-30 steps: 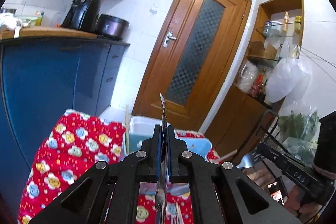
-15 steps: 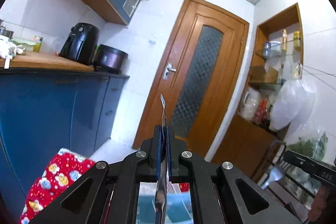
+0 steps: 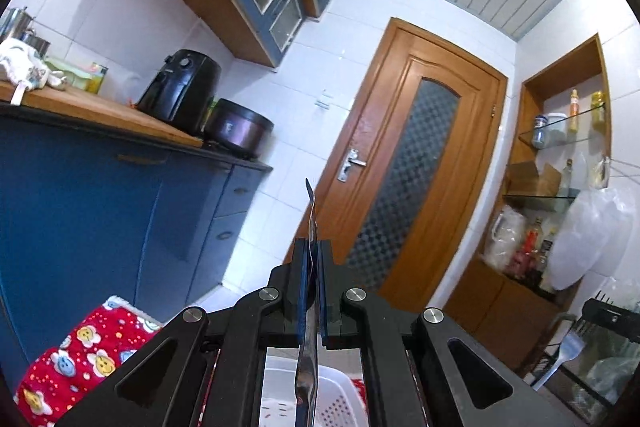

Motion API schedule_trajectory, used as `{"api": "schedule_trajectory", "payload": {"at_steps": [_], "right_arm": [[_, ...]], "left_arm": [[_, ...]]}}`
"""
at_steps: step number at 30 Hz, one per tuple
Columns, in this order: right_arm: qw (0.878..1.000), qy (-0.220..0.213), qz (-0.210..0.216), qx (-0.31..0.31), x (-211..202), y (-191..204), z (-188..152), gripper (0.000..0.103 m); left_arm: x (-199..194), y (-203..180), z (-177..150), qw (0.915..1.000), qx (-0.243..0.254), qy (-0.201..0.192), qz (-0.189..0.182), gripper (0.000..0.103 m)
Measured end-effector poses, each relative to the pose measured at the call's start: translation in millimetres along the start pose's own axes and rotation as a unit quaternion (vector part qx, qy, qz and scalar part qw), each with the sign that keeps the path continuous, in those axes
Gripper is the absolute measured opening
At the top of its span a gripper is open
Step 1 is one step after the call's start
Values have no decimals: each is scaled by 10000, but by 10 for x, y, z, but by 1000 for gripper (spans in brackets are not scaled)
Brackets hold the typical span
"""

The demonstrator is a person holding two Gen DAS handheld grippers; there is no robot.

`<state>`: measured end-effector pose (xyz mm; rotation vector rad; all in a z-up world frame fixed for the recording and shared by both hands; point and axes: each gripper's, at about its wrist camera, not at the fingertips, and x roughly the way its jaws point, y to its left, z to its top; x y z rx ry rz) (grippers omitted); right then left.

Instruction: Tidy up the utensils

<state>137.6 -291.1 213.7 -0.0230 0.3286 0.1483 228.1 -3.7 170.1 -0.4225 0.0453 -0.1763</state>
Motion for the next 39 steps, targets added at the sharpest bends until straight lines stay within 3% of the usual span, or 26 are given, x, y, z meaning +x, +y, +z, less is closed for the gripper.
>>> {"api": "schedule_trajectory", "payload": {"at_steps": [7, 15, 26, 34, 37, 39], "right_arm": [[9991, 419, 108, -14, 332, 27, -191, 5], [9976, 664, 169, -62, 510, 86, -324, 5], [9953, 905, 322, -116, 641, 170, -467, 5], [9923, 1103, 566, -7, 722, 222, -547, 8], [9922, 1050, 658, 119, 684, 191, -549, 15], [9922, 995, 722, 217, 655, 155, -533, 24]], "left_arm": [[-83, -13, -106, 9986, 210, -415, 240, 4], [-200, -176, -105, 9926, 794, -833, 390, 4], [-257, -109, -226, 9944, 903, -403, 375, 4], [-303, -36, -230, 9947, 967, 176, 299, 5], [-360, 18, -200, 9937, 1026, 327, 311, 8], [-406, 67, -162, 9928, 1066, 392, 368, 16]]}}
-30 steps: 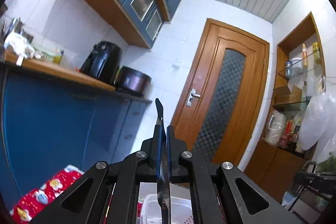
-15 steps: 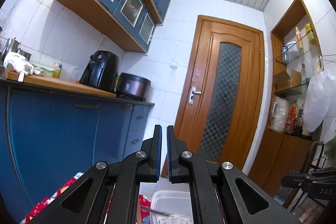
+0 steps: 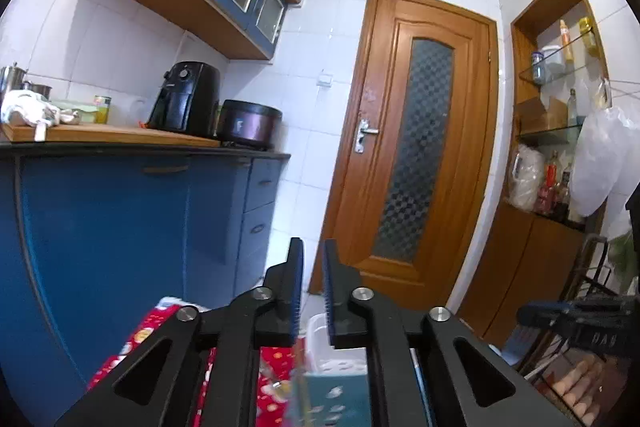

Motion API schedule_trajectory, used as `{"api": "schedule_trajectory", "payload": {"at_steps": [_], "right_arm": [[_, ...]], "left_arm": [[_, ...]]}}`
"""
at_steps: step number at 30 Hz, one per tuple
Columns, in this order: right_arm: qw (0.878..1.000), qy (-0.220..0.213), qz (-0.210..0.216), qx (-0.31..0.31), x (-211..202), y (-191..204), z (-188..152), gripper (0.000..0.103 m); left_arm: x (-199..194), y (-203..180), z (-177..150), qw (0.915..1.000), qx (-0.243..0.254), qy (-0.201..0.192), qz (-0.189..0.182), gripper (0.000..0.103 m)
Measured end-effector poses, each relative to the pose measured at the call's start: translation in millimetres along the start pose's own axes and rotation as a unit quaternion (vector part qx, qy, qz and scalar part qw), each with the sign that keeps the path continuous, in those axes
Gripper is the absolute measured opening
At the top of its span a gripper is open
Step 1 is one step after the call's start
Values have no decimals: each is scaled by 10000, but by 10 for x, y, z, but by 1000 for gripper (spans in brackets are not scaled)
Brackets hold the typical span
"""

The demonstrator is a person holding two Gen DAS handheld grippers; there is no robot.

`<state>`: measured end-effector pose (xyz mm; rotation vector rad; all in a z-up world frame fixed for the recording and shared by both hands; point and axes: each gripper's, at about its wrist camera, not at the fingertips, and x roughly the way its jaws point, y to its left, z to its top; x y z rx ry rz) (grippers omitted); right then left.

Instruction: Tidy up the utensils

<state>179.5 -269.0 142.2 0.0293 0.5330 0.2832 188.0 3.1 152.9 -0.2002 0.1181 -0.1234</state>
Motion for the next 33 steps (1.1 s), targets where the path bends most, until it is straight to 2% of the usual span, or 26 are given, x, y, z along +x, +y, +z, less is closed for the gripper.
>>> {"api": "schedule_trajectory", "payload": {"at_steps": [1, 3, 8, 15, 20, 27, 33], "right_arm": [[10000, -23, 25, 33, -10, 6, 6, 26], [9999, -79, 95, 112, -39, -8, 21, 29], [9995, -215, 85, 232, -131, -20, 50, 36], [9987, -302, -23, 410, -306, -99, 34, 39], [9978, -218, -234, 585, -384, -181, -77, 40], [9939, -59, -391, 1031, -424, -361, -372, 44], [9894, 181, -442, 1369, -337, -490, -659, 45]], "left_arm": [[-27, 48, 16, 10000, -15, 43, 14, 20], [-71, 153, 41, 9999, -93, 140, 22, 33], [-149, 401, 96, 9989, -211, 375, 159, 34], [-175, 709, 25, 9961, -331, 742, 332, 35], [-46, 918, -111, 9915, -603, 1121, 277, 35], [519, 1131, -353, 9703, -1128, 2130, 188, 35], [990, 1145, -610, 9532, -1238, 2754, 181, 35]]}}
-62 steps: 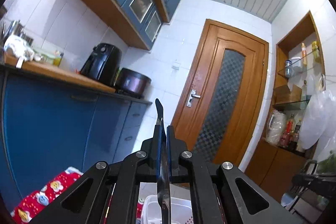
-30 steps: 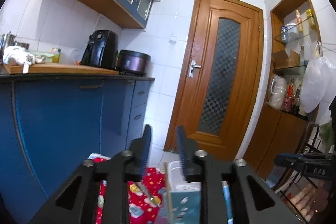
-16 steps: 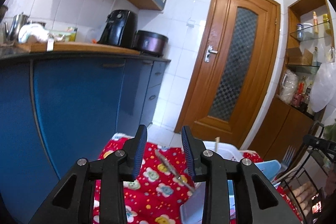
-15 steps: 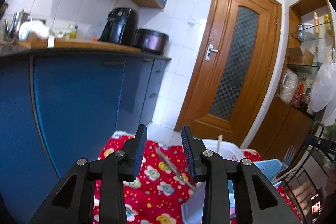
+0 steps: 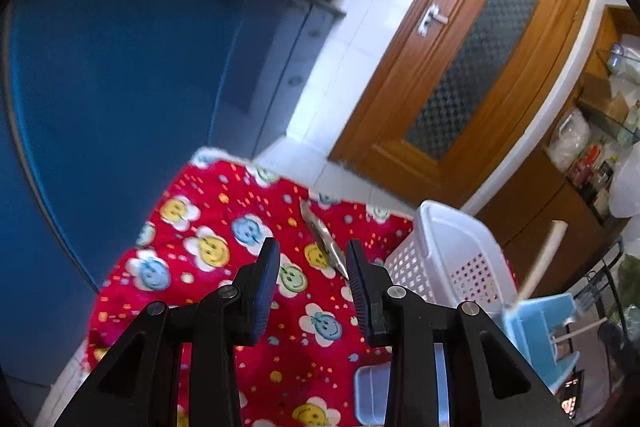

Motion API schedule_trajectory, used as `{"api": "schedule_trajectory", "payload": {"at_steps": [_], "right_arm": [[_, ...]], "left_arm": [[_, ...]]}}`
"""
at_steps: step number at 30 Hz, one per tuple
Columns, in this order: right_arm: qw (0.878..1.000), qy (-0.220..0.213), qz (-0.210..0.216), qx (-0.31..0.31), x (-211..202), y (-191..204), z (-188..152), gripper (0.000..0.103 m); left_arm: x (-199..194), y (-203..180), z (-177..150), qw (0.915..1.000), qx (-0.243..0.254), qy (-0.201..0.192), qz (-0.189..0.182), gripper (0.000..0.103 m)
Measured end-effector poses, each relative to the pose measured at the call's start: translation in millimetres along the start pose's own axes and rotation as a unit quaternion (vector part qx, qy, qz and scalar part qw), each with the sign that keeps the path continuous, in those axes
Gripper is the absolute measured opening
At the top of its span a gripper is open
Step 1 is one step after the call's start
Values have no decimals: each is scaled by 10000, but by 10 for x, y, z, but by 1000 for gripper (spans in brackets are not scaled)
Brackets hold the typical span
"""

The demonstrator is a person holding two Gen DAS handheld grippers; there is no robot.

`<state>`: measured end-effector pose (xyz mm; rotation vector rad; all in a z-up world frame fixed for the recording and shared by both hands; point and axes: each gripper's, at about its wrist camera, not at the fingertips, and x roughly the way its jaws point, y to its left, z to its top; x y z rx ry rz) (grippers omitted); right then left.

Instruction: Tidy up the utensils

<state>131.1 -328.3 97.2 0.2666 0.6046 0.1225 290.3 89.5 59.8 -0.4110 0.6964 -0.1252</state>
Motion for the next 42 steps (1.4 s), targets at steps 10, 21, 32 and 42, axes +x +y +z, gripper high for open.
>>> {"api": "schedule_trajectory", "payload": {"at_steps": [10, 21, 32, 42], "right_arm": [[9997, 165, 59, 197, 154, -121, -265, 45], [9992, 275, 22, 306, 280, -235, -345, 46], [9986, 350, 14, 394, 346, -292, -412, 46], [9982, 398, 32, 447, 365, -309, -461, 46]], "left_arm": [[819, -43, 72, 9951, -236, 952, 107, 35], [1208, 167, 101, 9818, -1218, 1440, -202, 33], [1444, 73, 70, 9724, -1634, 1623, -368, 9], [1383, 185, 61, 9700, -1996, 1271, -549, 2]]}}
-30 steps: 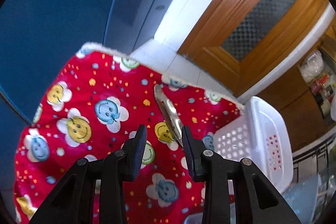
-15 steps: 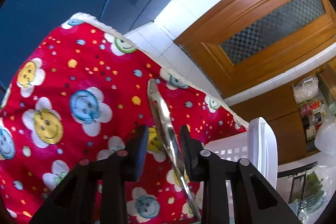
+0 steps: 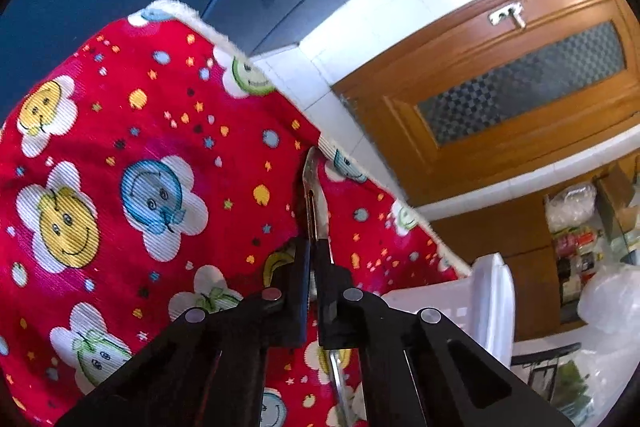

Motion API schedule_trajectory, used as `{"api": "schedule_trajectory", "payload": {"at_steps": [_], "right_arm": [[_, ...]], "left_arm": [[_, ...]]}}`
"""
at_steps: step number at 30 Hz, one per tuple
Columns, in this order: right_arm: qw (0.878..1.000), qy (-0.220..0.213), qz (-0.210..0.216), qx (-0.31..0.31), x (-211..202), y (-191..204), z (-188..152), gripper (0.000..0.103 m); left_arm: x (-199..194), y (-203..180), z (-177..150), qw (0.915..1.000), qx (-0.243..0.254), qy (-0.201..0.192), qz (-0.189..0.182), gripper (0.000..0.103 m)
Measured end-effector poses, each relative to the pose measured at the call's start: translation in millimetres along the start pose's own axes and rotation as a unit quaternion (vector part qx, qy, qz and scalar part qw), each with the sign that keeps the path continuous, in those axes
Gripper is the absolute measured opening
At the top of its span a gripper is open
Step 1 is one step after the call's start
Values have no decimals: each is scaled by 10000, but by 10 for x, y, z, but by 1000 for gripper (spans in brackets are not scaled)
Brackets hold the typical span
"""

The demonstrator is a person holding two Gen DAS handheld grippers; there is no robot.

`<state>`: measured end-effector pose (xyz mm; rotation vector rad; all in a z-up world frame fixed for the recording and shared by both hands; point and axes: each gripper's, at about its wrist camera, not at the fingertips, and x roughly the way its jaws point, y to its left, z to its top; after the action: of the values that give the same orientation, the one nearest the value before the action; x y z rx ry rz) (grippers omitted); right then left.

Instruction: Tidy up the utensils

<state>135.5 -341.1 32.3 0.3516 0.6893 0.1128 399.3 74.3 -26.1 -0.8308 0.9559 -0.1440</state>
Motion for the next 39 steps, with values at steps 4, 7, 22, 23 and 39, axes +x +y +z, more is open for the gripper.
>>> {"api": "schedule_trajectory", "payload": {"at_steps": [4, 7, 22, 23, 39], "right_arm": [[10000, -13, -3, -7, -12, 8, -18, 46], [10000, -12, 33, 12, -21, 22, -47, 46], [9999, 2, 143, -32, -146, 137, -199, 46], [9999, 12, 164, -37, -159, 151, -214, 46], [9993, 13, 356, -113, -344, 309, -417, 46]], "left_arm": [[-264, -24, 24, 9989, 171, -425, -34, 1], [-537, -82, 53, 9956, 390, -848, -68, 1], [-2052, -424, -105, 9508, 1380, -2772, -1, 1], [-2158, -468, -142, 9469, 1463, -2864, -25, 1], [-2905, -1200, -873, 9076, 2383, -3389, -677, 1]]}}
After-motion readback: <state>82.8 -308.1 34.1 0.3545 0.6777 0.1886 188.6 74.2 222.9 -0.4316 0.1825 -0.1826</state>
